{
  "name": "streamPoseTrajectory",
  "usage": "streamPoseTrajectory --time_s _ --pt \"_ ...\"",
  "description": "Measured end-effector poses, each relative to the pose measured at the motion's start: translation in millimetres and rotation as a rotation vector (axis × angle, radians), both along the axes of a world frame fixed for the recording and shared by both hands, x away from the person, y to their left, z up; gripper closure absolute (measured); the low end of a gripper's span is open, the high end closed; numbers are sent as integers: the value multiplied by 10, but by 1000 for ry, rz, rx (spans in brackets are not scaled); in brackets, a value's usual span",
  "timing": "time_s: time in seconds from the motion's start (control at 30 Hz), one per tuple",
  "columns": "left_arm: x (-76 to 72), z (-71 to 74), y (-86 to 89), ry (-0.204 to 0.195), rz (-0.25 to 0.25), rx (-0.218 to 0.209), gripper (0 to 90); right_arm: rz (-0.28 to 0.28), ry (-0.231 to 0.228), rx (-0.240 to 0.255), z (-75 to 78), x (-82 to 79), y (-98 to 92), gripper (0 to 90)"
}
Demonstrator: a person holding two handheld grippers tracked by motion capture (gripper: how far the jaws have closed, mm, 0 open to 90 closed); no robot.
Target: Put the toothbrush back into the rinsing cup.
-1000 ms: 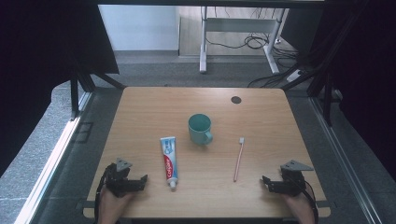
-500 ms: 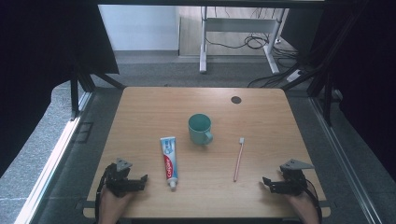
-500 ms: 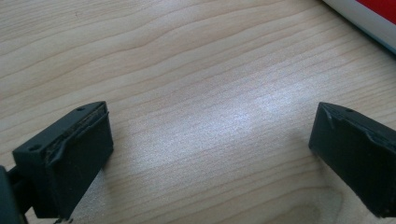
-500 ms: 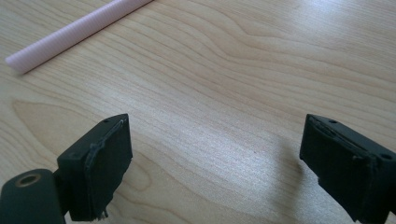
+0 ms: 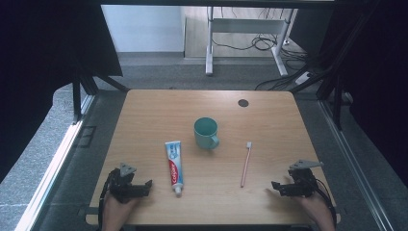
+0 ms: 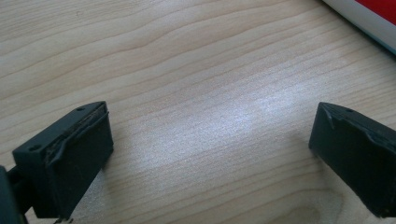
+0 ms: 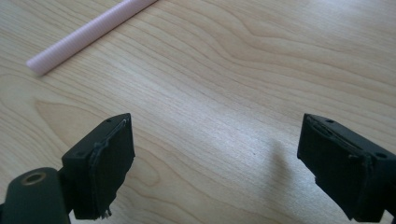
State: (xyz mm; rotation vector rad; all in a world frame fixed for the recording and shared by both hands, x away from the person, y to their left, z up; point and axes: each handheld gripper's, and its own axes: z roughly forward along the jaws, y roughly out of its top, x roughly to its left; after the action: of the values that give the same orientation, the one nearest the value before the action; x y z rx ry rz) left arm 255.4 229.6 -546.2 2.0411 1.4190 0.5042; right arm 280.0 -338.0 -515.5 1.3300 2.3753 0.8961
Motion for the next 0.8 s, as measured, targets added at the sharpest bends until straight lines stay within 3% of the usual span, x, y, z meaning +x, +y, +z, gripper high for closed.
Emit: streamPoseTrajectory --time_s 0.23,0.43,0.8 --pt "0 0 0 0 0 0 0 12 53 -12 85 110 45 119" --pt "0 0 0 0 0 1 0 17 72 -19 115 166 82 120" --pt "0 0 0 0 0 0 0 25 137 -83 123 300 165 121"
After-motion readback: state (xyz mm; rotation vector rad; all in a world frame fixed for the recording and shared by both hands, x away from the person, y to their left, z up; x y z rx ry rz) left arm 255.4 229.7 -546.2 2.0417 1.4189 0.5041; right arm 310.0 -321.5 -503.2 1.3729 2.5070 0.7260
